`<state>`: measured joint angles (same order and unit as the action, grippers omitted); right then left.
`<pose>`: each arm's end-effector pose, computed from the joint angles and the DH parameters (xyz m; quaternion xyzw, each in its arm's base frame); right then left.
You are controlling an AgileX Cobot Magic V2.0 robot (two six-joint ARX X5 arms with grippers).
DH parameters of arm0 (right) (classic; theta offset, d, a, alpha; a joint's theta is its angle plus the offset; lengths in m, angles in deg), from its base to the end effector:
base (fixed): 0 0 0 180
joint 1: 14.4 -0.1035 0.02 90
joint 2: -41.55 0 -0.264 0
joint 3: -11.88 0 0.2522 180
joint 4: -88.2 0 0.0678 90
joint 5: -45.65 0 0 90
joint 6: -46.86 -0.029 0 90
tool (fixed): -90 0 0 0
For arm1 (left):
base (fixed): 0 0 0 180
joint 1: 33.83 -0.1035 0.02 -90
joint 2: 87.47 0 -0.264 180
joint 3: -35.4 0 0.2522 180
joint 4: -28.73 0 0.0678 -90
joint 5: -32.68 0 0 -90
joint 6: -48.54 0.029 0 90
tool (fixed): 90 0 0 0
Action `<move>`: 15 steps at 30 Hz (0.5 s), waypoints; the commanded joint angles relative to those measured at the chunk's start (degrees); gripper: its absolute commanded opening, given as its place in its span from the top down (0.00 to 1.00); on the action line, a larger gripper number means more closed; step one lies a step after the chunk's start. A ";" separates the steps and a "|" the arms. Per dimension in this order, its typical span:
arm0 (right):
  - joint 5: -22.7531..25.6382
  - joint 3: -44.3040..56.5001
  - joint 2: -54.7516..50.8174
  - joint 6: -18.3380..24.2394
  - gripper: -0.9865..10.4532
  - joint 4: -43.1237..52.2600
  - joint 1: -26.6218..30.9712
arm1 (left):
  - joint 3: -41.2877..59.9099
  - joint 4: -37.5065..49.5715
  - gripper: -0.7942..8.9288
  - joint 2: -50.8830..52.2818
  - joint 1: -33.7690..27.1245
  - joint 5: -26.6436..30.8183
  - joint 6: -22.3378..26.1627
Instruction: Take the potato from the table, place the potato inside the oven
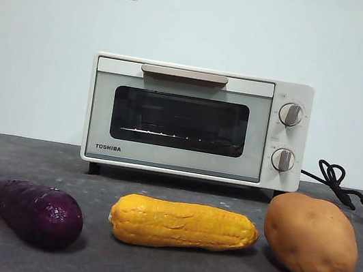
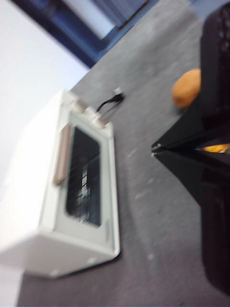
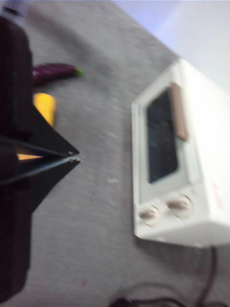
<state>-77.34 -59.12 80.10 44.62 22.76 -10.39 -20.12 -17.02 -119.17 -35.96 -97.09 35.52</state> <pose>0.1045 0.0085 0.3532 0.1082 0.2739 0.2346 0.9264 0.1103 -0.0145 0.3104 -0.1729 0.2124 -0.2945 0.9156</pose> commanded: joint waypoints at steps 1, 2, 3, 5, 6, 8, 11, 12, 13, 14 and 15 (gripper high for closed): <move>-0.04 -5.73 2.78 6.51 0.92 -8.02 -2.03 | -3.96 -5.51 0.93 -2.23 -0.04 -1.14 7.23; 0.09 -7.43 3.78 7.56 0.92 -10.64 -2.99 | -5.27 -7.32 0.93 -2.82 -0.02 -1.09 8.63; 0.33 -8.66 4.57 8.07 0.92 -12.46 -4.00 | -6.23 -8.63 0.93 -3.13 -0.02 -1.09 9.70; 0.33 -9.57 5.29 8.11 0.92 -13.70 -5.70 | -7.21 -9.70 0.93 -3.17 0.07 -0.96 10.27; 0.33 -9.60 5.35 8.11 0.90 -13.70 -6.47 | -7.41 -9.70 0.93 -3.17 0.24 -0.94 10.27; 0.33 -9.57 5.60 8.07 0.81 -13.77 -7.41 | -7.48 -9.70 0.93 -3.17 0.48 -0.94 10.27; 0.33 -9.60 5.86 6.80 0.52 -13.81 -7.91 | -7.48 -9.70 0.93 -3.17 0.85 -0.94 10.29; 0.33 -9.57 5.95 6.05 0.41 -13.84 -7.91 | -7.48 -9.68 0.93 -3.19 0.98 -0.94 10.27; 0.33 -9.57 6.05 5.44 0.34 -13.90 -7.91 | -7.48 -9.68 0.93 -3.19 1.07 -0.94 10.27; 0.33 -9.57 6.10 5.22 0.31 -14.01 -7.91 | -7.48 -9.70 0.93 -3.17 1.09 -0.92 10.27; 0.33 -9.57 6.10 5.25 0.31 -14.03 -7.91 | -7.48 -9.70 0.93 -3.19 1.09 -0.92 10.27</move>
<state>-77.15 -68.62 86.22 50.69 8.59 -18.20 -27.44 -26.92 -122.50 -35.05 -97.92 44.96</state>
